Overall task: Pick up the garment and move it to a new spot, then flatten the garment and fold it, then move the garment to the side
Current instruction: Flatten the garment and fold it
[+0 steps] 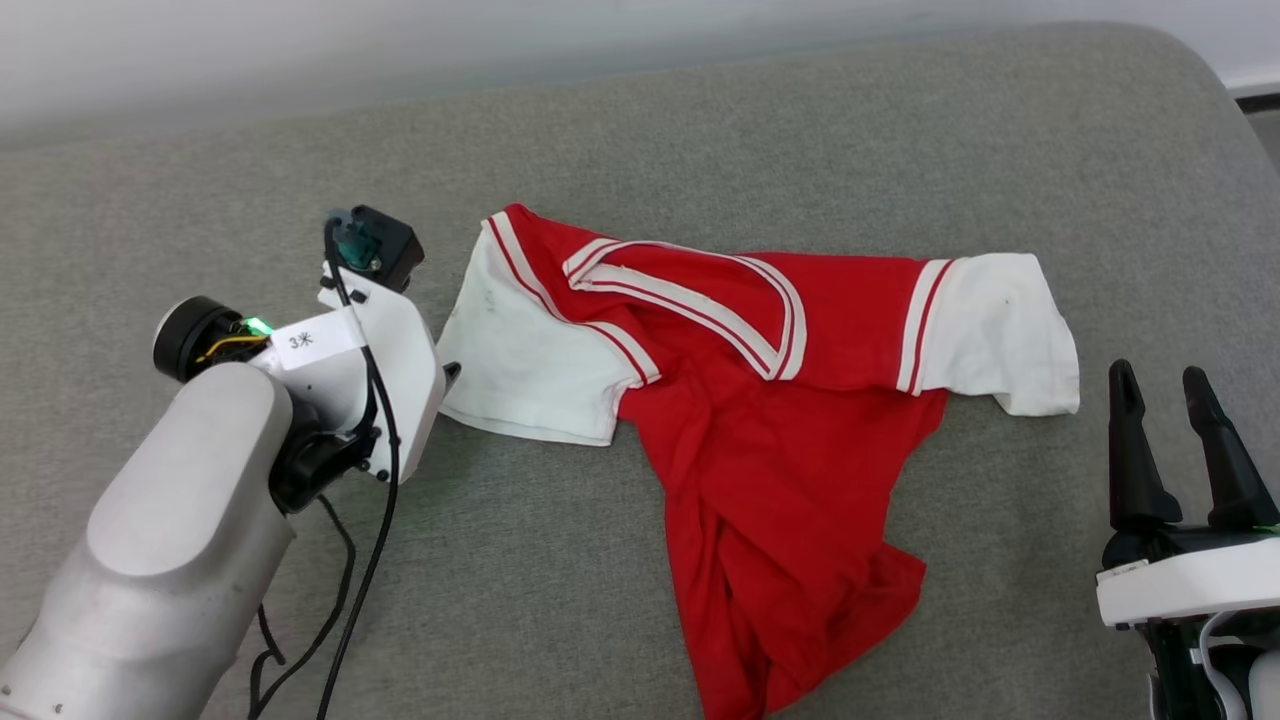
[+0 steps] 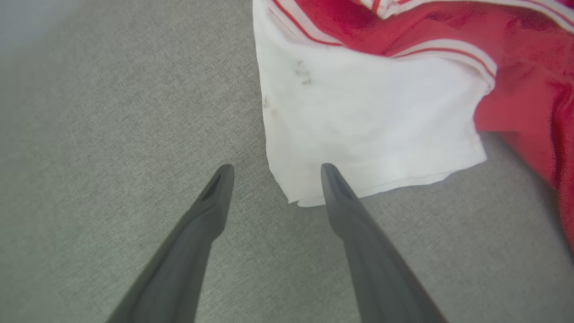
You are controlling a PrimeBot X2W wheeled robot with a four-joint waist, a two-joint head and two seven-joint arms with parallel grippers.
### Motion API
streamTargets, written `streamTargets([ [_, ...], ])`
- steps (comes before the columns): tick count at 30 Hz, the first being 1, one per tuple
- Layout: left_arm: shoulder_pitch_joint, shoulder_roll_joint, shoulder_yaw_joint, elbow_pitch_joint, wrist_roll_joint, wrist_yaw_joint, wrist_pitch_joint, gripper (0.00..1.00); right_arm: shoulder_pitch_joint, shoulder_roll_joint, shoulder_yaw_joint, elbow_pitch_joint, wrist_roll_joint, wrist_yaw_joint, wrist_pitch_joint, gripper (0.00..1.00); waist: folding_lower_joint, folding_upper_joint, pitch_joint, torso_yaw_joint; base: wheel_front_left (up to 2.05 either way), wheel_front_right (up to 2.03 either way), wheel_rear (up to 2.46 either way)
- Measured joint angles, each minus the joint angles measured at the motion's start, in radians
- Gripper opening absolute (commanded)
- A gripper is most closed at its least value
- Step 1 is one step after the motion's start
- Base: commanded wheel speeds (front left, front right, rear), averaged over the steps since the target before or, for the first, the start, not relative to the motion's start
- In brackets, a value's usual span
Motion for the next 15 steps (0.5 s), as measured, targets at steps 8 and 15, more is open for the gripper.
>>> streamTargets([
  [8,-0.008,0.008,-0.030,0.107,-0.002,0.000,-0.012,1.00,-0.011,0.007,0.005,0.011,-0.001,0.000,-0.010,1.00,0.0000,0.0000,0.047,-0.026,0.00,0.00,0.00],
  [15,-0.043,0.003,-0.085,0.143,-0.017,0.001,-0.007,1.00,-0.029,0.011,0.015,0.024,-0.003,0.000,-0.020,1.00,-0.0001,0.0000,0.071,-0.036,0.00,0.00,0.00],
])
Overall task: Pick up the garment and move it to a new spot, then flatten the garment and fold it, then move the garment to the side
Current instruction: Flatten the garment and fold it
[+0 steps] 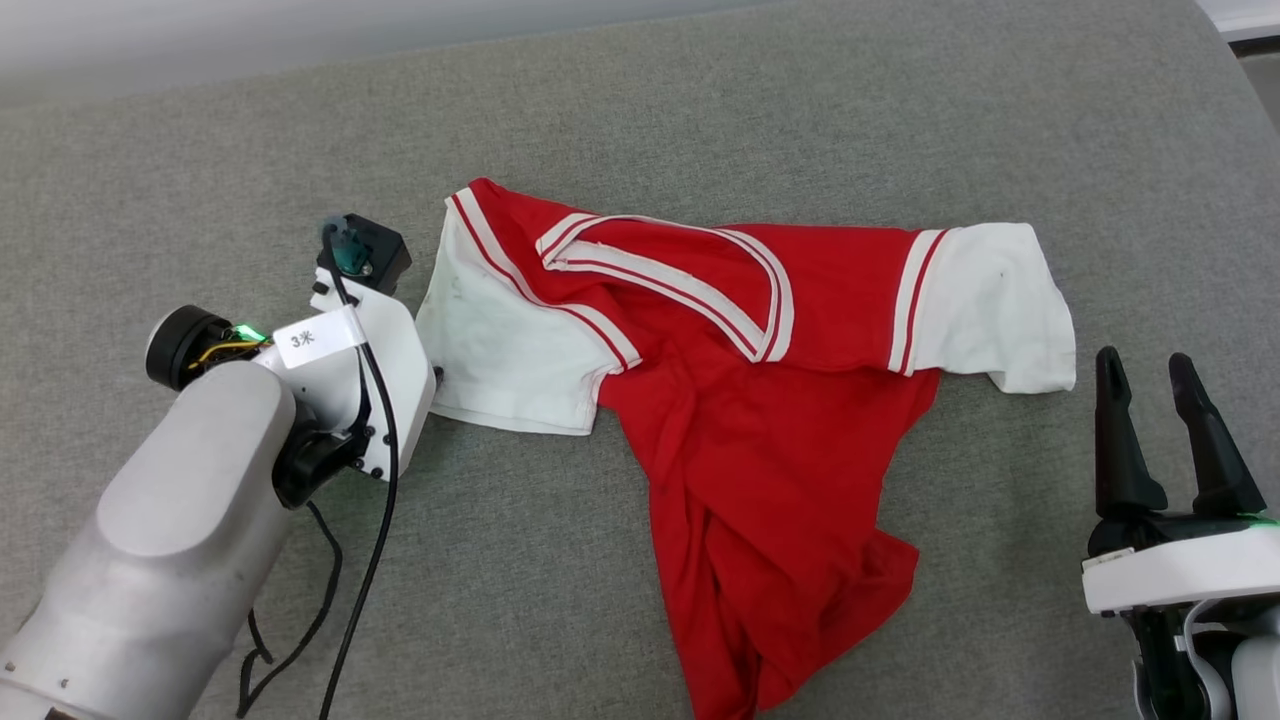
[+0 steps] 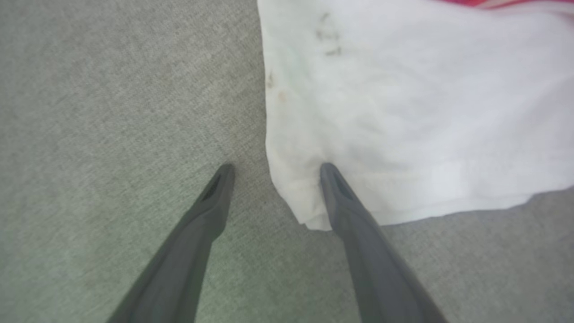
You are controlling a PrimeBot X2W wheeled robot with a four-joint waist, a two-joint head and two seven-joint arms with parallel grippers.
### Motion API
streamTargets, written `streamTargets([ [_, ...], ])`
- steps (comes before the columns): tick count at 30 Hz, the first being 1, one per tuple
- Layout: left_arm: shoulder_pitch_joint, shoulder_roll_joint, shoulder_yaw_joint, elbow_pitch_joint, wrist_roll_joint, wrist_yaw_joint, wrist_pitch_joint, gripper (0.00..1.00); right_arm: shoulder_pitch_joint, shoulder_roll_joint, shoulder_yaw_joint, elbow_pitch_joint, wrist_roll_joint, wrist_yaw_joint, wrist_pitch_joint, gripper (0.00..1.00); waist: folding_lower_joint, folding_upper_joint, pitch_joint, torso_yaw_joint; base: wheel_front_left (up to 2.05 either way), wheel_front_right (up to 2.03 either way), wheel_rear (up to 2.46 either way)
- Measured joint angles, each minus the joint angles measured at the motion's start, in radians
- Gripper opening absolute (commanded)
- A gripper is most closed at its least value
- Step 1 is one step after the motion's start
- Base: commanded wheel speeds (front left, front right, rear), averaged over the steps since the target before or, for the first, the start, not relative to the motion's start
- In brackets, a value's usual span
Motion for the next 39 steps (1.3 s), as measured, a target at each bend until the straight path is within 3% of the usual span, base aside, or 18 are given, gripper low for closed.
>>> streamTargets([
  [2,-0.003,0.004,-0.018,0.001,-0.025,0.002,0.012,0.16,-0.003,0.001,0.000,0.002,-0.001,0.000,-0.003,1.00,0.0000,0.0000,0.002,-0.002,0.00,0.00,0.00],
  [3,-0.003,0.005,-0.029,-0.001,-0.036,0.003,0.018,0.00,-0.005,0.001,0.000,0.004,-0.002,0.000,-0.003,1.00,0.0000,0.0000,0.002,-0.001,0.00,0.00,0.00],
  [7,0.007,0.006,-0.052,-0.004,-0.077,0.002,0.014,0.00,-0.006,0.000,-0.009,0.007,-0.010,0.000,-0.001,1.00,-0.0001,0.0000,-0.007,0.004,0.00,0.00,0.00],
  [15,0.035,0.012,-0.013,0.017,-0.072,0.034,-0.155,0.00,-0.002,-0.028,-0.031,0.013,-0.033,0.000,0.081,1.00,0.0000,0.0000,-0.060,0.032,0.00,0.00,0.00],
  [21,0.060,0.052,0.021,-0.071,-0.057,0.069,-0.248,0.00,0.005,-0.090,-0.071,0.033,-0.059,0.000,0.323,1.00,-0.0001,0.0000,-0.104,0.070,0.00,0.00,0.00],
  [30,0.167,0.122,0.061,-0.358,-0.064,0.159,-0.258,0.00,-0.120,-0.134,-0.153,0.054,-0.069,0.000,0.780,1.00,-0.0001,0.0000,-0.084,0.120,0.00,0.00,0.00],
  [35,0.205,0.145,0.068,-0.491,-0.064,0.198,-0.243,0.00,-0.212,-0.147,-0.172,0.128,-0.101,0.000,0.922,1.00,0.0000,0.0000,-0.051,0.146,0.00,0.00,0.00],
  [39,0.214,0.154,0.063,-0.573,-0.054,0.215,-0.230,0.00,-0.269,-0.153,-0.185,0.193,-0.137,0.000,0.971,1.00,-0.0001,0.0000,-0.029,0.169,0.00,0.00,0.00],
])
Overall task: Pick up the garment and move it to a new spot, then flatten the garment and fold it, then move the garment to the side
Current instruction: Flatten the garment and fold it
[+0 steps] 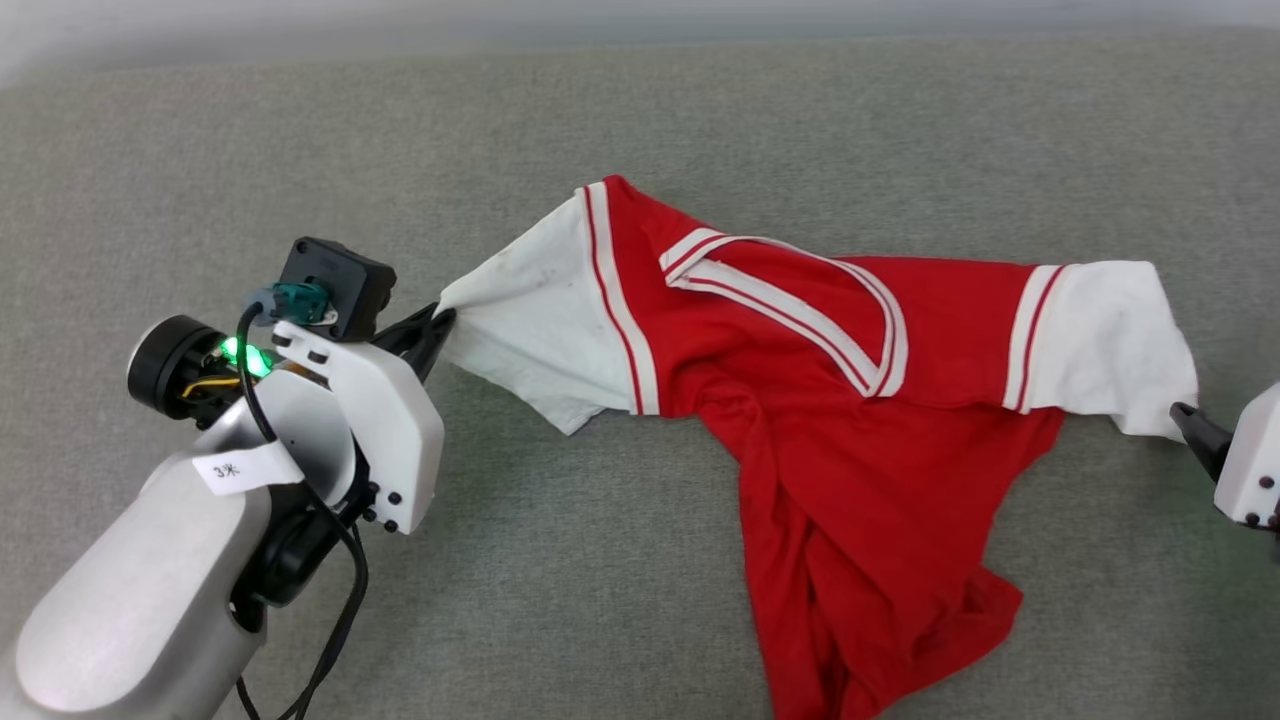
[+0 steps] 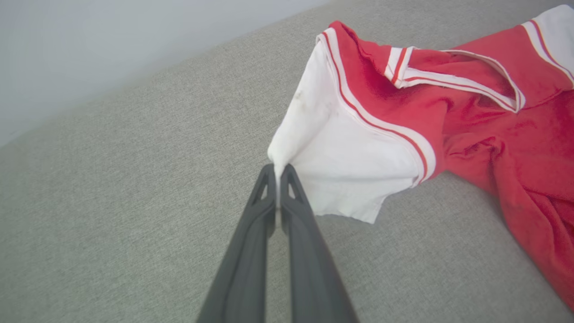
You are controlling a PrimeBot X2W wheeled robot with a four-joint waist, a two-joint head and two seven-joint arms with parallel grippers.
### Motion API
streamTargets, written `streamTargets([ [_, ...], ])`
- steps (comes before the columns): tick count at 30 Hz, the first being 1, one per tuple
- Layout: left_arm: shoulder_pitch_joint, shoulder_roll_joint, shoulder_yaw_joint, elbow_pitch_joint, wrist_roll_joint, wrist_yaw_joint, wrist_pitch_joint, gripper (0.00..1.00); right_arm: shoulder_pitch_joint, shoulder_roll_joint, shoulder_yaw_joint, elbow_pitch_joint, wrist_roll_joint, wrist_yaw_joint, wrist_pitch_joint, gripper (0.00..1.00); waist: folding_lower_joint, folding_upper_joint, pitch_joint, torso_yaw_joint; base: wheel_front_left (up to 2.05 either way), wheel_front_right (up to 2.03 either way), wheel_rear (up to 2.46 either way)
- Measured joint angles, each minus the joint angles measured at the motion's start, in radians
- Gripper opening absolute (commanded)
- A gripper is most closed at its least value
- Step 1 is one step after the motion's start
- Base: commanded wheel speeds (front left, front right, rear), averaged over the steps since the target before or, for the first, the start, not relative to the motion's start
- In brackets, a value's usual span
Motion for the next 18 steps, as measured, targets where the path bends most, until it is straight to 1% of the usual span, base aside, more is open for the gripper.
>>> streamTargets([
  [3,0.001,0.001,-0.005,-0.042,0.006,0.008,0.008,0.00,-0.035,-0.009,0.004,0.044,-0.021,0.000,0.012,1.00,0.0000,0.0000,0.015,0.017,0.00,0.00,0.00],
  [10,0.001,0.000,-0.011,-0.081,0.019,0.015,0.002,0.00,-0.037,-0.015,0.030,0.114,-0.078,0.000,0.030,1.00,0.0000,0.0000,0.039,0.047,0.00,0.00,0.00],
  [16,0.001,0.001,-0.015,-0.090,0.021,0.015,0.000,0.00,-0.042,-0.002,0.019,0.154,-0.084,0.000,-0.003,1.00,0.0000,0.0000,0.053,0.053,0.00,0.00,0.00],
  [17,0.001,0.002,-0.015,-0.090,0.021,0.015,0.000,0.00,-0.048,-0.002,0.017,0.163,-0.084,0.000,-0.007,0.95,0.0000,0.0000,0.054,0.053,0.00,0.00,0.00],
  [18,0.001,0.003,-0.015,-0.090,0.021,0.015,-0.001,0.00,-0.054,-0.001,0.016,0.170,-0.084,0.000,-0.008,0.46,0.0000,0.0000,0.055,0.052,0.00,0.00,0.00],
])
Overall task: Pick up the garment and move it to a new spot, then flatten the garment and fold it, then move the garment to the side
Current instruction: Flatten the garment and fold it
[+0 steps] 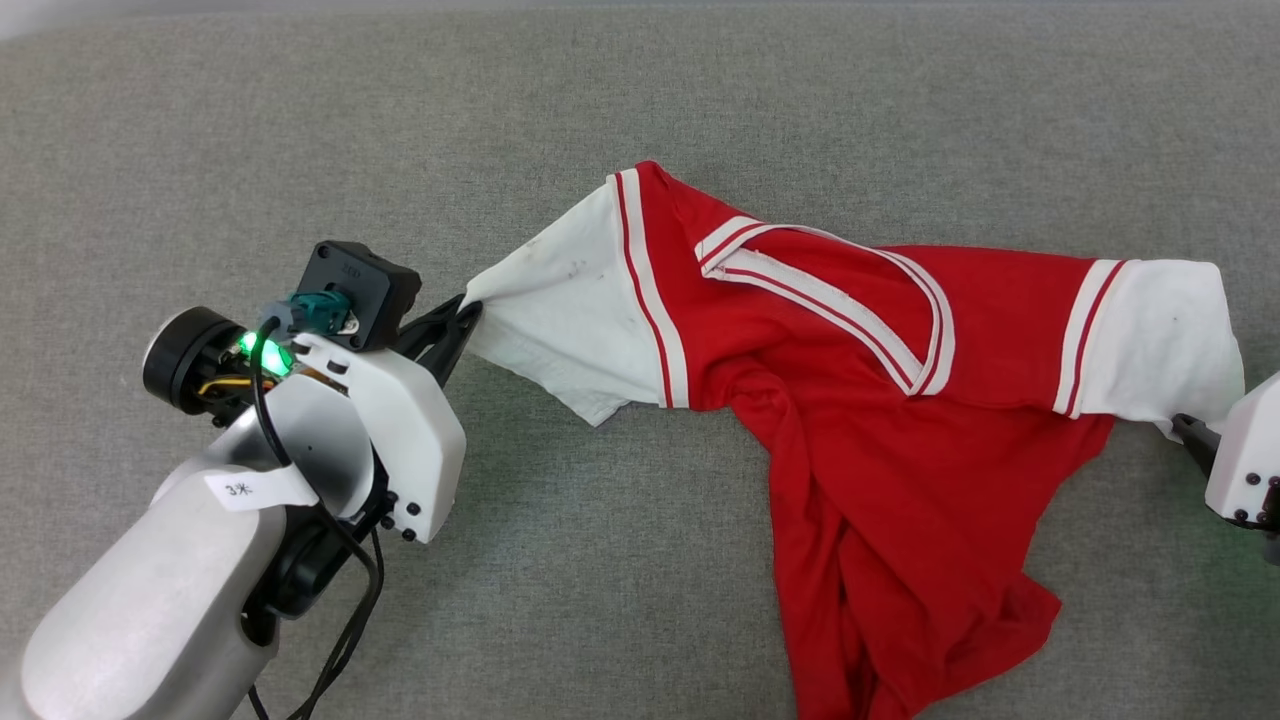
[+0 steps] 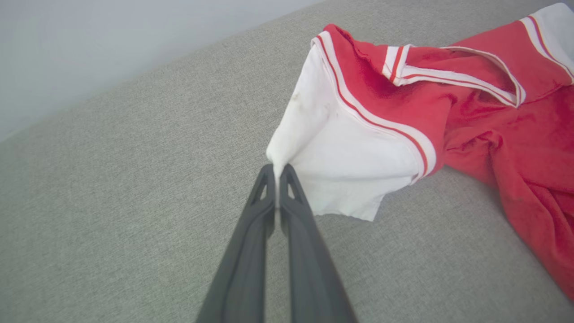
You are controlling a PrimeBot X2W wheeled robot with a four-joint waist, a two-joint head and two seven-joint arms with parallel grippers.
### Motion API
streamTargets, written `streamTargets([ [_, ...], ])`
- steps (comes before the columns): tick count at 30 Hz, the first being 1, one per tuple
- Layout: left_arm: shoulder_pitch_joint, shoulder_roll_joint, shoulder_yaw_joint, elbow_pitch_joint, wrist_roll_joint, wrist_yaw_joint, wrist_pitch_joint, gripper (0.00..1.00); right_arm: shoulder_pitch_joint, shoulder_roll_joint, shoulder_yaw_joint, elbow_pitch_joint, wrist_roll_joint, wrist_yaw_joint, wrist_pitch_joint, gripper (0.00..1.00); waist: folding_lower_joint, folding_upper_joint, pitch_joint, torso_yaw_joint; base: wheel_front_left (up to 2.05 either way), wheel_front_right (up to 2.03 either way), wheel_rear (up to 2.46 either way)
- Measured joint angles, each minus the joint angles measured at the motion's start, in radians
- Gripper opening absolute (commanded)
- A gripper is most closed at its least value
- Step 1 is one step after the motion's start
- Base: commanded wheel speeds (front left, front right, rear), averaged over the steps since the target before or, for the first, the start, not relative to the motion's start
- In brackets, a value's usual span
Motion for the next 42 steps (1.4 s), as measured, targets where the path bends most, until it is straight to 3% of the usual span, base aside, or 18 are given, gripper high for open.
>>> streamTargets([
  [1,0.000,0.000,0.000,0.001,0.000,0.000,-0.001,0.00,-0.001,0.000,0.001,0.006,0.000,0.000,-0.005,0.31,0.0000,0.0000,0.000,0.000,0.00,0.00,0.00],
  [2,0.000,0.001,0.000,0.003,0.000,0.000,-0.001,0.00,-0.003,0.001,0.000,0.012,0.000,0.000,-0.014,0.00,0.0000,0.0000,0.000,-0.001,0.00,0.00,0.00],
  [12,0.014,0.003,0.001,0.052,0.000,-0.001,-0.044,0.00,-0.015,-0.022,0.021,0.032,0.041,0.000,-0.093,0.00,0.0000,0.0000,-0.055,-0.011,0.00,0.00,0.00],
  [21,0.019,0.025,0.049,0.063,0.016,0.025,-0.141,0.00,-0.047,-0.082,-0.001,-0.092,0.169,0.000,-0.113,0.00,0.0000,0.0000,-0.161,-0.025,0.00,0.00,0.00],
  [31,0.015,0.060,0.144,0.021,0.027,0.083,-0.229,0.00,-0.125,-0.086,-0.045,-0.239,0.261,0.000,-0.069,0.00,-0.0001,0.0000,-0.275,-0.034,0.00,0.00,0.00],
  [42,-0.018,0.092,0.241,-0.063,0.029,0.152,-0.265,0.00,-0.207,-0.049,-0.060,-0.360,0.269,0.000,-0.050,0.00,-0.0001,0.0000,-0.332,-0.030,0.00,0.00,0.00],
])
